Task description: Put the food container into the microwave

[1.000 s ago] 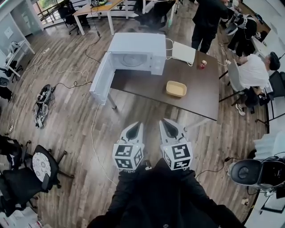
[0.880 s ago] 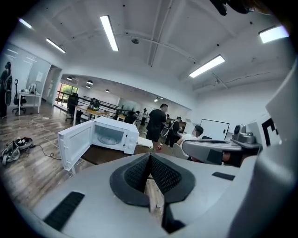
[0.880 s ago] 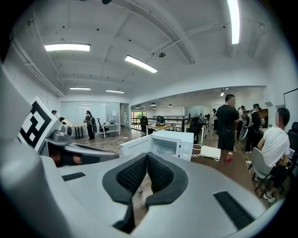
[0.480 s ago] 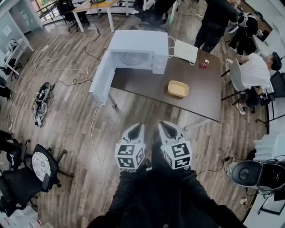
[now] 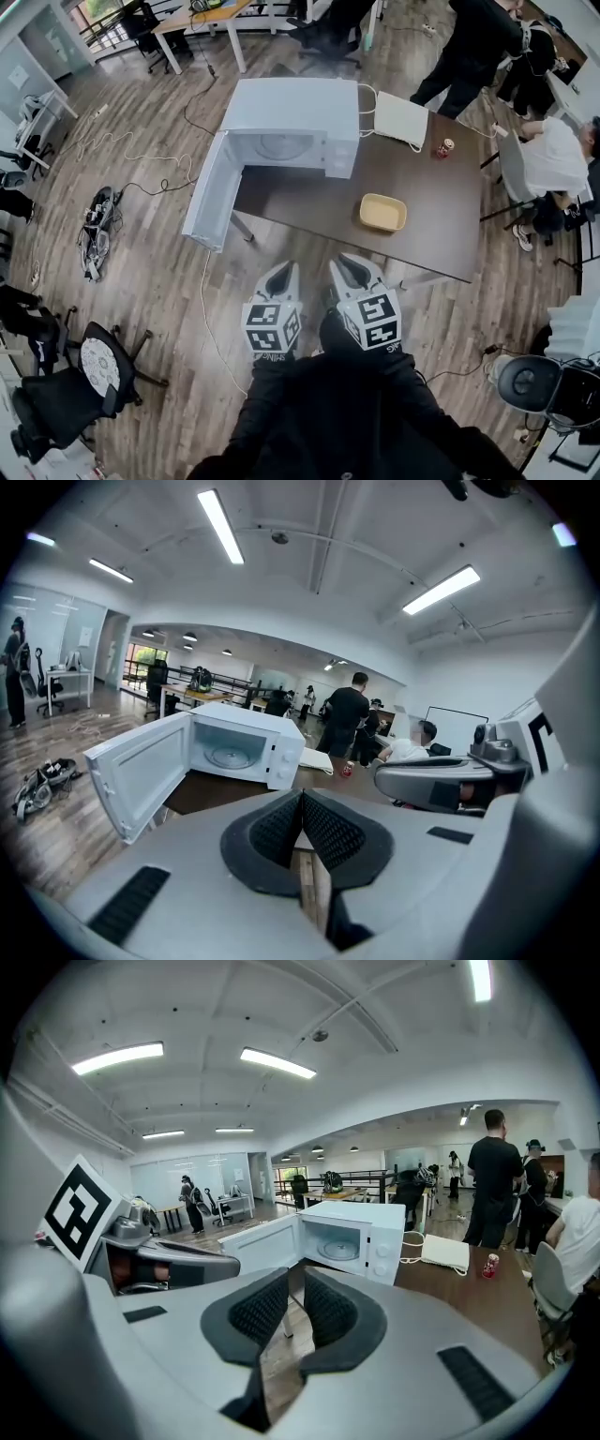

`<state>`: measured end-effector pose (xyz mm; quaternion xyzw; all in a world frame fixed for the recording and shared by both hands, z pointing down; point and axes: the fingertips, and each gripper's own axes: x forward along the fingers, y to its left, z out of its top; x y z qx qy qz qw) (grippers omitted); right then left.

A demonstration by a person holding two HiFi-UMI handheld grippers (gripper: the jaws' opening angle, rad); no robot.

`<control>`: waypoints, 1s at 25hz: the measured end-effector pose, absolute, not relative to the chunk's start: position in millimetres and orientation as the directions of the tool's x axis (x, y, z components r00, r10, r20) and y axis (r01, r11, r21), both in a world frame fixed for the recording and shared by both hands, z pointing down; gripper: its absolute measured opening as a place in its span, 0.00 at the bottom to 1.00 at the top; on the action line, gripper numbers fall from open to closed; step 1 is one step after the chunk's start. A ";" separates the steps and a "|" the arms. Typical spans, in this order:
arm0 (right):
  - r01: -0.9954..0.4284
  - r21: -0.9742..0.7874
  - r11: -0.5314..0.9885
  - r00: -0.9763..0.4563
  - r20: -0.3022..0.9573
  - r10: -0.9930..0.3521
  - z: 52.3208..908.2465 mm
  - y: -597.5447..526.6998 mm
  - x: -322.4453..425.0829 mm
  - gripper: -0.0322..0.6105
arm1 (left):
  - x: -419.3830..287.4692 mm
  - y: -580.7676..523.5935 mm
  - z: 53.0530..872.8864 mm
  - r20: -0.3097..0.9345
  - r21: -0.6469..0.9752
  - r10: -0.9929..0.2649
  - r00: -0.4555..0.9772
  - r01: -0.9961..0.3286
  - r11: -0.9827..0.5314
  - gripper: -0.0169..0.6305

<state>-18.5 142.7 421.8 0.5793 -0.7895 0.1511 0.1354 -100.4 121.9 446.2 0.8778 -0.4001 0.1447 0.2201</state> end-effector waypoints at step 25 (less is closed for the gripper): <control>-0.980 -0.160 0.114 -0.191 0.640 -0.744 572.4 9.8 137.1 0.15 | 56.2 -29.1 581.4 0.621 0.335 -0.400 0.674 -0.689 -0.643 0.08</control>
